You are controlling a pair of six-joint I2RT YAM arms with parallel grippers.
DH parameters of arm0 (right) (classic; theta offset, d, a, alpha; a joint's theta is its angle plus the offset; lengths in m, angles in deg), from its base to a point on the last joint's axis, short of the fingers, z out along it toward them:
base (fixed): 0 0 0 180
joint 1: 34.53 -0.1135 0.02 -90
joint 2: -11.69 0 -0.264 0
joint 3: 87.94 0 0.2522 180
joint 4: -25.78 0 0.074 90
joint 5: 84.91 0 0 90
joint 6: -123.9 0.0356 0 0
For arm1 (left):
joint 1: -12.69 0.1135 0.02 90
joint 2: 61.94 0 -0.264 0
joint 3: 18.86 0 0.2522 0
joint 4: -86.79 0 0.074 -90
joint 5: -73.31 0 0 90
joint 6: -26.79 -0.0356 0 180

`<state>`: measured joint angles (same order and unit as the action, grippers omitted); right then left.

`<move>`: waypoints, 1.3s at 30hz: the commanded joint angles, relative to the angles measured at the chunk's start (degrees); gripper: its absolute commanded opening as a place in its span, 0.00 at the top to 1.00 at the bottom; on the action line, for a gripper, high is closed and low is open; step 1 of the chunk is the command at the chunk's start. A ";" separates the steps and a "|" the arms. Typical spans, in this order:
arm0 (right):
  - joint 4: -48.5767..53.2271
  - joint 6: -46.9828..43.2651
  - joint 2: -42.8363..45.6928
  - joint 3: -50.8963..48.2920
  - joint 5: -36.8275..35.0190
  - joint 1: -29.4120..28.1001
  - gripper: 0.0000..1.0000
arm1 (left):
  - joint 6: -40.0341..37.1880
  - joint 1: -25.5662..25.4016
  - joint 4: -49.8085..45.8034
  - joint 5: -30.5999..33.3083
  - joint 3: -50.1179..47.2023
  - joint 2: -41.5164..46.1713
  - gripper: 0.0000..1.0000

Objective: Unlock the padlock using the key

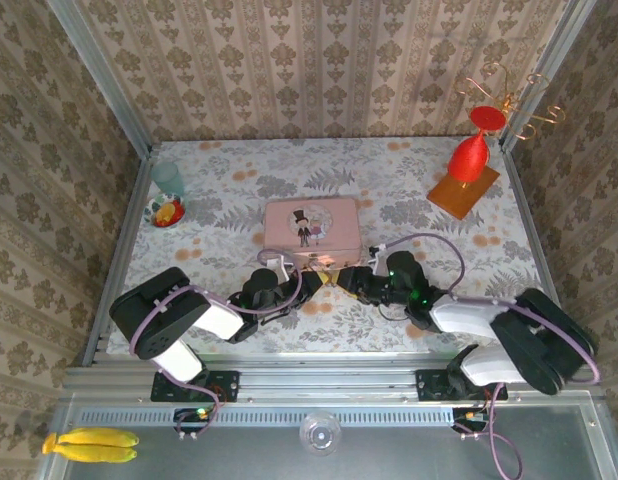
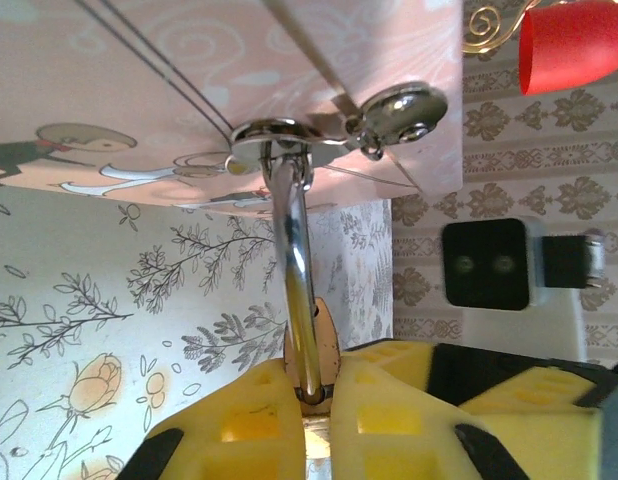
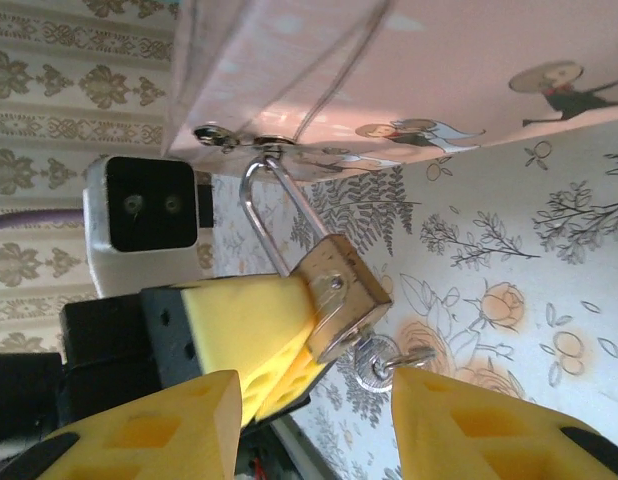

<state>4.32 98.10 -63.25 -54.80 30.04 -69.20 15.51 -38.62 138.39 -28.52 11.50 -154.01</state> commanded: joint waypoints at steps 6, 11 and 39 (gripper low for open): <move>45.31 -32.81 12.70 13.91 -13.05 -5.12 0.58 | -2.91 -0.61 -1.31 -1.29 3.47 1.93 1.00; 50.06 -42.21 15.46 16.02 -23.10 -11.02 0.59 | -4.97 -0.99 -7.91 -0.73 4.37 5.57 1.00; -0.80 -70.80 3.31 -3.89 -50.71 -29.87 0.63 | -7.34 -2.09 -12.63 0.15 4.71 10.07 1.00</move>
<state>10.09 30.56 -58.33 -57.86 -17.74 -98.60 10.48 -39.94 119.51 -27.85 13.82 -146.55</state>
